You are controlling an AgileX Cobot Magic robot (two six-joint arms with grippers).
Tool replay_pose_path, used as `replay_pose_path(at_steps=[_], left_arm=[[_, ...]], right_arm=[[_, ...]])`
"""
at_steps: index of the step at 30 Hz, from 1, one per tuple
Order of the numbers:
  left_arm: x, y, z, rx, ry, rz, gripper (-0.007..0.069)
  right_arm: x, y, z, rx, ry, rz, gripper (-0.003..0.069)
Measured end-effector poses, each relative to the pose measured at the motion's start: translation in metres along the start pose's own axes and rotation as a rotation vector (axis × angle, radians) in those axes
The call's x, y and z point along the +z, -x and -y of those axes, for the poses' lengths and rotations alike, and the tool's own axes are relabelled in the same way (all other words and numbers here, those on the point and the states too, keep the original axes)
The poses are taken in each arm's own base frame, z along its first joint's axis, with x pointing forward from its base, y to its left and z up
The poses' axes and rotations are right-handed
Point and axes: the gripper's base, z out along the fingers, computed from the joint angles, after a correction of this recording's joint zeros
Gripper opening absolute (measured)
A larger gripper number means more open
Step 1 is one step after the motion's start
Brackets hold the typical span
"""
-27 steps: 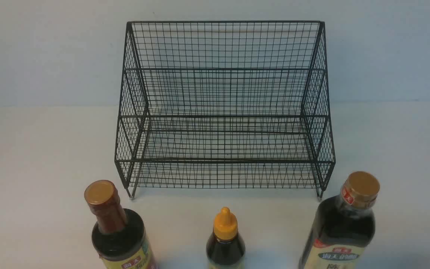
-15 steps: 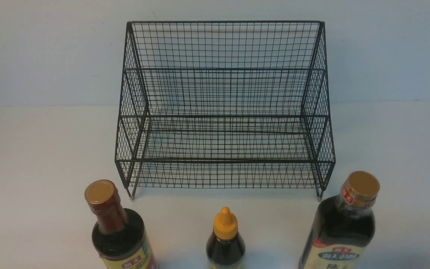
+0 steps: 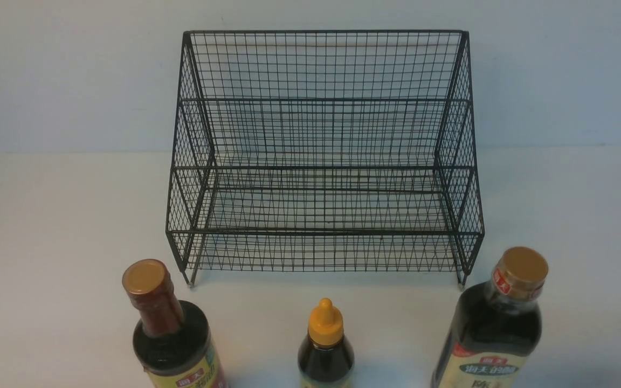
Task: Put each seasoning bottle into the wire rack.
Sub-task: Use the right arm to grab the condiment bottle closest to it
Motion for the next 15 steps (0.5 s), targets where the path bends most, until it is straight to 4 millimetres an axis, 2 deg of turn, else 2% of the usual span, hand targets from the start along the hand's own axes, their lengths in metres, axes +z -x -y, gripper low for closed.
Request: replay_pose_path(at_steps=[11, 12, 13, 15], left_arm=[[0.0000, 0.0000, 0.0000, 0.000, 0.000, 0.000, -0.0004], [0.0000, 0.0000, 0.0000, 0.000, 0.000, 0.000, -0.0004], [0.0000, 0.0000, 0.0000, 0.000, 0.000, 0.000, -0.0004], [0.0000, -0.0001, 0.0000, 0.000, 0.000, -0.001, -0.0004]], right_arm=[[0.0000, 0.0000, -0.0002, 0.010, 0.002, 0.000, -0.0015], [0.0000, 0.0003, -0.0017, 0.106, 0.019, 0.002, -0.0015], [0.0000, 0.0005, -0.0017, 0.112, 0.019, 0.004, -0.0015], [-0.0001, 0.0017, -0.0061, 0.404, 0.070, 0.010, -0.0015]])
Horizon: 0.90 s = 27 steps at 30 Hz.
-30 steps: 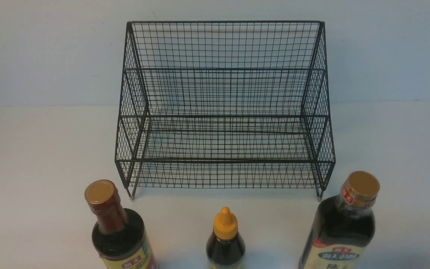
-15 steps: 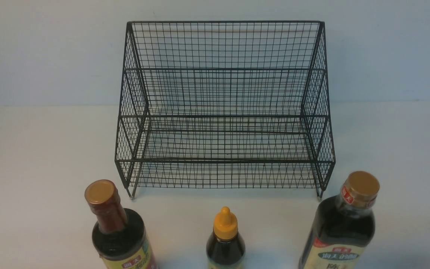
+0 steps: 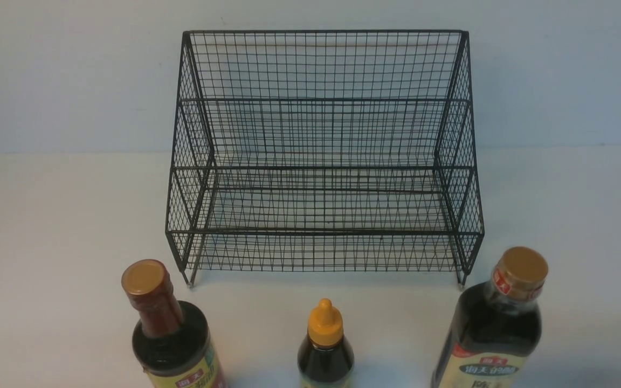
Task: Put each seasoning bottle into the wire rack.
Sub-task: Use the right arm to grab the condiment bottle closest to it
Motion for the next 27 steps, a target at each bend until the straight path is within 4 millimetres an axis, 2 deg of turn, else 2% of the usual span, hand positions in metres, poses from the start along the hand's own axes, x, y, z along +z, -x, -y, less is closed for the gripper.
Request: replay_pose_path(at_steps=[3, 6, 12, 14, 15, 17, 19, 21, 25, 26, 27], left_arm=[[0.000, 0.000, 0.000, 0.000, 0.000, 0.000, -0.0004], [0.000, 0.000, 0.000, 0.000, 0.000, 0.000, -0.0004], [0.000, 0.000, 0.000, 0.000, 0.000, 0.000, -0.0004], [0.000, 0.000, 0.000, 0.000, 0.000, 0.000, -0.0004], [0.000, 0.000, 0.000, 0.000, 0.000, 0.000, -0.0004], [0.000, 0.000, 0.000, 0.000, 0.000, 0.000, -0.0004], [0.000, 0.000, 0.000, 0.000, 0.000, 0.000, -0.0004], [0.000, 0.000, 0.000, 0.000, 0.000, 0.000, -0.0004], [0.000, 0.000, 0.000, 0.000, 0.000, 0.000, -0.0004], [0.000, 0.000, 0.000, 0.000, 0.000, 0.000, -0.0004], [0.000, 0.000, 0.000, 0.000, 0.000, 0.000, -0.0004]], right_arm=[[0.000, 0.000, -0.005, 0.301, 0.058, -0.004, -0.0015], [0.000, 0.002, -0.008, 0.461, 0.093, 0.000, -0.0015], [0.000, 0.003, -0.009, 0.519, 0.105, 0.010, -0.0015], [-0.001, 0.004, -0.009, 0.496, 0.107, 0.014, -0.0015], [-0.003, 0.011, -0.012, 0.446, 0.119, 0.030, -0.0015], [-0.009, 0.028, -0.018, 0.368, 0.145, 0.083, -0.0014], [-0.020, 0.056, -0.028, 0.261, 0.179, 0.151, -0.0004], [-0.026, 0.076, -0.037, 0.149, 0.197, 0.149, 0.0015], [-0.019, 0.108, -0.055, -0.103, 0.216, -0.032, 0.0100], [-0.016, 0.109, -0.055, -0.118, 0.215, -0.054, 0.0112], [-0.009, 0.120, -0.061, -0.185, 0.231, -0.149, 0.0166]])
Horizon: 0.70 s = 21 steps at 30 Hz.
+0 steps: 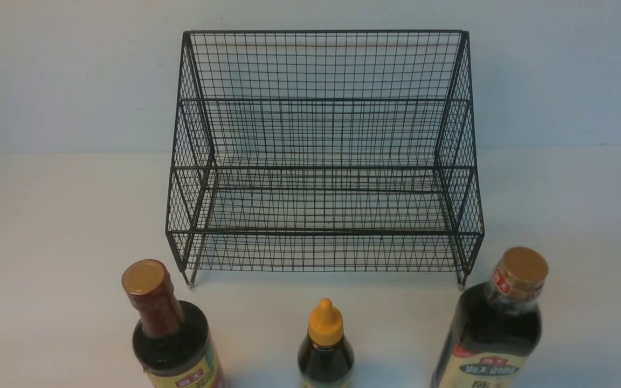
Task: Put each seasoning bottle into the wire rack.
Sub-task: Use the right arm to grab the condiment bottle closest to it
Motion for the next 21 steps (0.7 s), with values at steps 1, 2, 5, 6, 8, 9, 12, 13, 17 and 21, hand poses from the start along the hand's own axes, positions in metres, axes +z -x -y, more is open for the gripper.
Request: replay_pose_path(at_steps=[1, 2, 5, 6, 8, 9, 12, 13, 17, 21], left_arm=[[0.000, 0.000, 0.000, 0.000, 0.000, 0.000, -0.0004], [0.000, 0.000, 0.000, 0.000, 0.000, 0.000, -0.0004], [0.000, 0.000, 0.000, 0.000, 0.000, 0.000, -0.0004], [0.000, 0.000, 0.000, 0.000, 0.000, 0.000, -0.0004], [0.000, 0.000, 0.000, 0.000, 0.000, 0.000, -0.0004], [0.000, 0.000, 0.000, 0.000, 0.000, 0.000, -0.0004], [0.000, 0.000, 0.000, 0.000, 0.000, 0.000, -0.0004], [0.000, 0.000, 0.000, 0.000, 0.000, 0.000, -0.0004], [0.000, 0.000, 0.000, 0.000, 0.000, 0.000, -0.0004], [0.000, 0.000, 0.000, 0.000, 0.000, 0.000, -0.0004]], right_arm=[[0.006, 0.005, 0.000, -0.017, 0.011, -0.057, 0.0204], [0.008, 0.006, 0.000, -0.027, 0.014, -0.068, 0.0213], [0.026, 0.023, -0.004, -0.065, 0.111, -0.221, 0.0362], [0.032, 0.026, -0.007, -0.074, 0.163, -0.263, 0.0417], [0.038, 0.029, -0.010, -0.086, 0.217, -0.290, 0.0469], [0.042, 0.030, -0.012, -0.094, 0.246, -0.303, 0.0502], [0.062, 0.032, -0.016, -0.136, 0.341, -0.369, 0.0622], [0.066, 0.032, -0.016, -0.135, 0.348, -0.382, 0.0631], [0.083, 0.028, -0.015, -0.125, 0.364, -0.437, 0.0643], [0.100, 0.022, -0.014, -0.125, 0.369, -0.476, 0.0643]])
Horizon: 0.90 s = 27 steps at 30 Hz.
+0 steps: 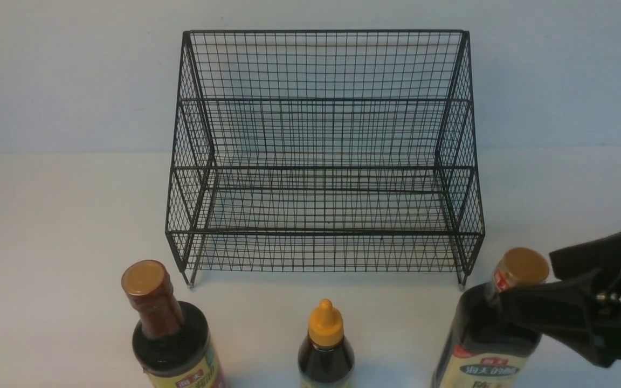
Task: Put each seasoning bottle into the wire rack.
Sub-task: Use the right arm to grab the condiment bottle closest to it, then use the right arm to put the condiment bottle back on the shelf
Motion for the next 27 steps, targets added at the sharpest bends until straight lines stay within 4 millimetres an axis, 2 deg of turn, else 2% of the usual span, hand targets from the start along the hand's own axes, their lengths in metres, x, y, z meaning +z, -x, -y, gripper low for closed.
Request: replay_pose_path(at_steps=[4, 8, 10, 12, 19, 22, 25, 26, 27], left_arm=[[0.000, 0.000, 0.000, 0.000, 0.000, 0.000, -0.0004], [0.000, 0.000, 0.000, 0.000, 0.000, 0.000, -0.0004], [0.000, 0.000, 0.000, 0.000, 0.000, 0.000, -0.0004], [0.000, 0.000, 0.000, 0.000, 0.000, 0.000, -0.0004], [0.000, 0.000, 0.000, 0.000, 0.000, 0.000, -0.0004], [0.000, 0.000, 0.000, 0.000, 0.000, 0.000, -0.0004], [0.000, 0.000, 0.000, 0.000, 0.000, 0.000, -0.0004], [0.000, 0.000, 0.000, 0.000, 0.000, 0.000, -0.0004], [0.000, 0.000, 0.000, 0.000, 0.000, 0.000, -0.0004]], right_arm=[[0.009, 0.001, 0.003, -0.023, 0.005, -0.016, 0.0633], [0.016, 0.001, 0.003, -0.051, 0.018, -0.039, 0.0554], [0.016, 0.000, 0.003, -0.066, 0.020, -0.051, 0.0434], [0.014, 0.002, 0.003, -0.101, 0.012, -0.064, 0.0343], [0.000, 0.013, -0.006, -0.185, 0.061, -0.125, 0.0338], [-0.010, 0.024, -0.010, -0.211, 0.073, -0.114, 0.0338], [-0.024, 0.043, -0.017, -0.252, 0.071, -0.064, 0.0338], [-0.033, 0.055, -0.020, -0.276, 0.060, -0.023, 0.0338], [-0.034, 0.056, -0.021, -0.278, 0.058, -0.017, 0.0338]])
